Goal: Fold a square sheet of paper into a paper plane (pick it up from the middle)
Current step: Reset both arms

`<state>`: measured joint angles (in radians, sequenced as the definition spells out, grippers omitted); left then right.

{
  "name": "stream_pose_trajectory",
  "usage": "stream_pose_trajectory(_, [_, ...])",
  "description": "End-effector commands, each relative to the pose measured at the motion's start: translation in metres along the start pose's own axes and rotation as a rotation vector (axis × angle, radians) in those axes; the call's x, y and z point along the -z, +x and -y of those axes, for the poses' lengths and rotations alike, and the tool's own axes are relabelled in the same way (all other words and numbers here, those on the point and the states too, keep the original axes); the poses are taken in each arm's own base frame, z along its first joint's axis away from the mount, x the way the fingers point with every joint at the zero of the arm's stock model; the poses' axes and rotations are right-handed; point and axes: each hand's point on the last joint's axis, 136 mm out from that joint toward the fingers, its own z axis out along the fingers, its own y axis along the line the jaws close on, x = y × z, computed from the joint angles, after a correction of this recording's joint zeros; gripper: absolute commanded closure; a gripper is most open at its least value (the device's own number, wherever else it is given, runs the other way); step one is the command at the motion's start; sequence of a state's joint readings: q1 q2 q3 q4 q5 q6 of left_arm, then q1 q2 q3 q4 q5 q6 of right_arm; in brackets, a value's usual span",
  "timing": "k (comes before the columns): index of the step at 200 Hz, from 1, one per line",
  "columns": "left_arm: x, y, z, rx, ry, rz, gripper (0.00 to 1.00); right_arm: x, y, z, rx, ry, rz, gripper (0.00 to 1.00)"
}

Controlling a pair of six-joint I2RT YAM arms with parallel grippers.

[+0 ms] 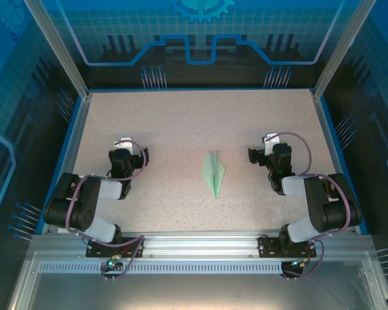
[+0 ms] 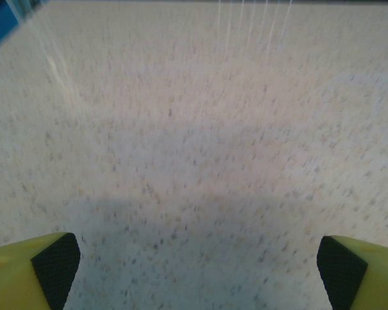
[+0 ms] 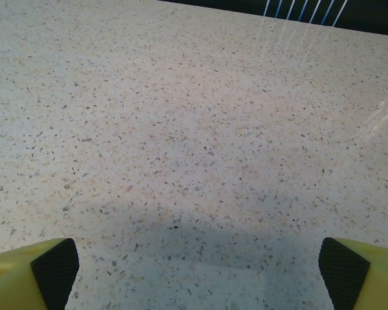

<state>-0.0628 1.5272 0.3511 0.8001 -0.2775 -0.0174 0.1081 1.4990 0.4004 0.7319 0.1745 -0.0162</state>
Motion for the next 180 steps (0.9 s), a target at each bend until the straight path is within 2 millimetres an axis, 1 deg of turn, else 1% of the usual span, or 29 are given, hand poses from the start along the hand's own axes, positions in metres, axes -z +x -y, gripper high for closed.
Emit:
stream_pose_trajectory(1, [-0.0048,-0.0323,0.0053,0.048,0.099,0.088,0.01,-0.0025,-0.0175,0.007,-0.029,0.001,0.056,0.01])
stream_pose_trajectory(27, [-0.0048,-0.0314,0.0047,0.045,0.09,0.077,0.01,-0.0025,-0.0178,0.007,-0.03,-0.004,0.058,0.01])
stream_pose_trajectory(51, [-0.0053,-0.0312,0.0131,0.026,0.134,0.063,0.02,-0.0025,-0.0179,0.0069,-0.03,-0.005,0.058,0.01])
stream_pose_trajectory(180, [-0.0054,-0.0312,0.0133,0.026,0.136,0.063,0.02,-0.0025,-0.0176,0.0062,-0.03,-0.008,0.057,0.01])
